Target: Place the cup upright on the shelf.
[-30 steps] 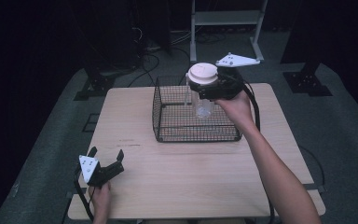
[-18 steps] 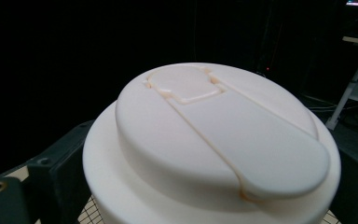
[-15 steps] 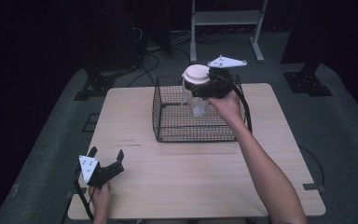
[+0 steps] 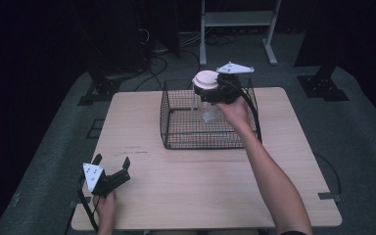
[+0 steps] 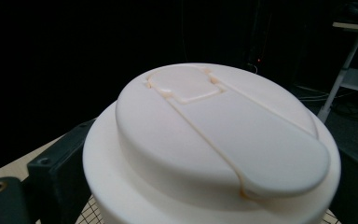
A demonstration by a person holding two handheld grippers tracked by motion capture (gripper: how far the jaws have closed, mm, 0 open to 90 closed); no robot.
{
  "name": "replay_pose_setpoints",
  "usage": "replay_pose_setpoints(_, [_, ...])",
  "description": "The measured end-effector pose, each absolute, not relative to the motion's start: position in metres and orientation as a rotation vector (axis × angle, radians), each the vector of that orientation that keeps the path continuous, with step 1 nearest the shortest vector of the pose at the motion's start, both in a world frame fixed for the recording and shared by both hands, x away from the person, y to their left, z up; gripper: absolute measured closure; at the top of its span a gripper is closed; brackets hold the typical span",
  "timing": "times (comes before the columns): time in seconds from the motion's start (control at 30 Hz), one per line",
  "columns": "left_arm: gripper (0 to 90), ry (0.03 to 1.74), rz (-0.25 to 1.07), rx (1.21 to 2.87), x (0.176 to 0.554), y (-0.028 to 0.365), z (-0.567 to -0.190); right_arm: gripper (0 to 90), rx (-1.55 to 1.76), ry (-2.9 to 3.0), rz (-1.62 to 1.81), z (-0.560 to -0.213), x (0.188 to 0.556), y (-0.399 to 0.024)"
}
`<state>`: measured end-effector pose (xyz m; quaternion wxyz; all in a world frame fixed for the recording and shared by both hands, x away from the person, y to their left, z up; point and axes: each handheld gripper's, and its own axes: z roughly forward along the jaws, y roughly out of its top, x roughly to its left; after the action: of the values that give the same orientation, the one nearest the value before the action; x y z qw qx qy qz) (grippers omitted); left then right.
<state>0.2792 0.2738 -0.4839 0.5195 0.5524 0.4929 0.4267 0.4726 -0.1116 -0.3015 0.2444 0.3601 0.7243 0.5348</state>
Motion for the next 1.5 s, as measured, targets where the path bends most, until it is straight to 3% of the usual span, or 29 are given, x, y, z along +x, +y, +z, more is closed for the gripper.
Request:
replay_pose_setpoints(0.7, [0.0, 1.183, 1.021, 1.320, 0.279, 0.275, -0.484, 4.3, 1.056, 1.986, 1.420, -0.340, 0.497, -0.108])
replay_pose_setpoints(1.5, [0.0, 1.187, 1.018, 1.314, 0.279, 0.275, -0.484, 4.3, 1.078, 2.000, 1.397, -0.361, 0.514, -0.107])
